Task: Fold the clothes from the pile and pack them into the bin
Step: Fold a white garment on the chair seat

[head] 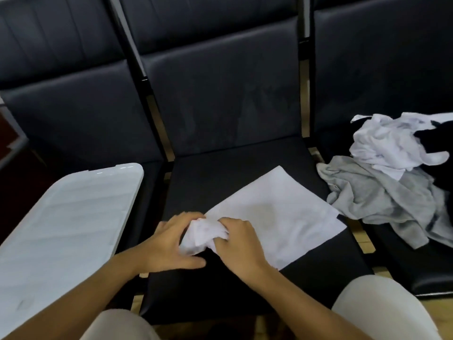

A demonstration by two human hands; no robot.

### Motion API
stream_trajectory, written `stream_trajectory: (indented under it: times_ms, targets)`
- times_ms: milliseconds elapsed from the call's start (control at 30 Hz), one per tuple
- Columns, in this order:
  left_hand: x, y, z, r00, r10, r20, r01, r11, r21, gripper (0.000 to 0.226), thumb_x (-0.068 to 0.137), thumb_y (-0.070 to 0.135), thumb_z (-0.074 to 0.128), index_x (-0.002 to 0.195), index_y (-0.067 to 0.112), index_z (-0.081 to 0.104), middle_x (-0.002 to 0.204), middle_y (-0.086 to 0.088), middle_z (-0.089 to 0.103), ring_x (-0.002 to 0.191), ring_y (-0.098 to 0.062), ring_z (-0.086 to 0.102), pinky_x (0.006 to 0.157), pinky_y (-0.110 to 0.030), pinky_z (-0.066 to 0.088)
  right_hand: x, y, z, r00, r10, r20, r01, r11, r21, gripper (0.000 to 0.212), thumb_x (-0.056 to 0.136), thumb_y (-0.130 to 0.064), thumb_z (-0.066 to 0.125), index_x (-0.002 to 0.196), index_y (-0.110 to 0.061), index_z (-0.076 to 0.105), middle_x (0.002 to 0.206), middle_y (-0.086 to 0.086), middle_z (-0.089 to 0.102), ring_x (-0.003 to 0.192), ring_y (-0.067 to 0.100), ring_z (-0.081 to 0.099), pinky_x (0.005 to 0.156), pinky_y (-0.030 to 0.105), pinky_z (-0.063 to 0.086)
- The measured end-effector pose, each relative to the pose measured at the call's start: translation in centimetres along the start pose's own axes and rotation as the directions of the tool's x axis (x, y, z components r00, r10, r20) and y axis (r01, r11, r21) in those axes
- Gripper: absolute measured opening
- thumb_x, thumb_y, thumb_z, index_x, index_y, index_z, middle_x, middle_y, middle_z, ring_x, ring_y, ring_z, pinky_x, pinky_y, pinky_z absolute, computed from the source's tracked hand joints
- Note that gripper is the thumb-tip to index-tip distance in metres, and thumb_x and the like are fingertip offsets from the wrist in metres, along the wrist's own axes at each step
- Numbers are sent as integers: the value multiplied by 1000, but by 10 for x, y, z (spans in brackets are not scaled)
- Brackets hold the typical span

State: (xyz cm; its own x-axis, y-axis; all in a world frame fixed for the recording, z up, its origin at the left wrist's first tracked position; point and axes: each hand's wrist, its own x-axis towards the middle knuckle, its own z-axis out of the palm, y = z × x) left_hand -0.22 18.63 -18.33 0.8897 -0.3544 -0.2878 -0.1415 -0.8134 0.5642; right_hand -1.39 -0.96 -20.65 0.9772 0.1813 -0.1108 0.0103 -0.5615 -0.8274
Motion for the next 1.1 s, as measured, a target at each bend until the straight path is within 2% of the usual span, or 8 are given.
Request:
stream_trajectory:
  times_ms: [167, 333, 433, 533, 700, 833, 967, 1100]
  targets:
    - [36, -15, 3, 981, -33, -192, 11, 993, -117, 12, 75, 43, 62, 81, 36, 69, 79, 8, 71, 70, -1, 63, 68, -37, 54, -6, 22, -56, 993, 82, -87, -55, 960, 275, 40, 96, -17, 50, 57, -20, 42, 53, -8, 44, 49, 5, 41, 48, 18, 33]
    - [131, 68, -15, 861, 132, -491, -284, 925, -250, 23, 83, 16, 75, 97, 32, 67, 91, 16, 72, 85, 0, 67, 73, -18, 53, 2, 68, -129, 893, 302, -333, -243, 948, 206, 40, 94, -26, 54, 57, -13, 45, 54, -2, 48, 53, 15, 48, 51, 30, 38]
    - [196, 111, 7, 945, 9, -327, -119, 940, -320, 67, 79, 37, 80, 137, 28, 47, 119, 5, 61, 107, -11, 61, 84, -23, 51, -8, 105, -166, 854, 384, -350, -500, 792, -351, 35, 95, -47, 52, 91, -12, 60, 93, 7, 65, 92, 28, 64, 73, 34, 47]
    - [242, 115, 46, 990, -143, -4, 142, 987, -77, 102, 78, 50, 77, 155, 18, 18, 151, -6, 38, 136, -25, 43, 109, -39, 42, -1, 131, -181, 819, 489, -301, -570, 755, -323, 46, 92, -53, 56, 112, -12, 58, 116, 11, 64, 109, 31, 60, 83, 36, 47]
    - [252, 115, 63, 970, -239, 51, 242, 969, -47, 58, 80, 34, 79, 129, 14, 56, 127, -6, 60, 110, -23, 62, 93, -38, 53, 20, 143, -168, 845, 523, -116, -533, 803, -267, 80, 83, -47, 73, 140, -13, 30, 143, 12, 41, 131, 30, 46, 102, 36, 41]
    - [190, 114, 20, 996, -19, 88, 45, 955, -294, 24, 86, 23, 75, 108, 15, 68, 104, -6, 72, 93, -21, 71, 84, -40, 60, 25, 131, -162, 911, 402, -92, -412, 897, -158, 97, 75, -38, 83, 149, -22, 23, 144, 8, 43, 132, 27, 46, 102, 35, 43]
    - [90, 106, -31, 984, 168, -61, -178, 944, -276, 13, 86, 6, 73, 96, 2, 66, 97, -19, 66, 90, -33, 66, 76, -35, 54, 27, 89, -141, 987, 143, 67, -145, 989, 21, 25, 74, -37, 84, 87, -24, 68, 80, -14, 66, 77, 9, 63, 67, 25, 51]
    - [-18, 82, -71, 952, 97, -291, -176, 949, -261, 10, 82, 4, 77, 82, 10, 69, 78, 0, 68, 72, -9, 64, 62, -23, 50, 15, 22, -109, 990, -140, 26, 140, 990, -3, 20, 75, -28, 84, 78, -21, 66, 90, -6, 54, 80, 11, 56, 66, 22, 42]
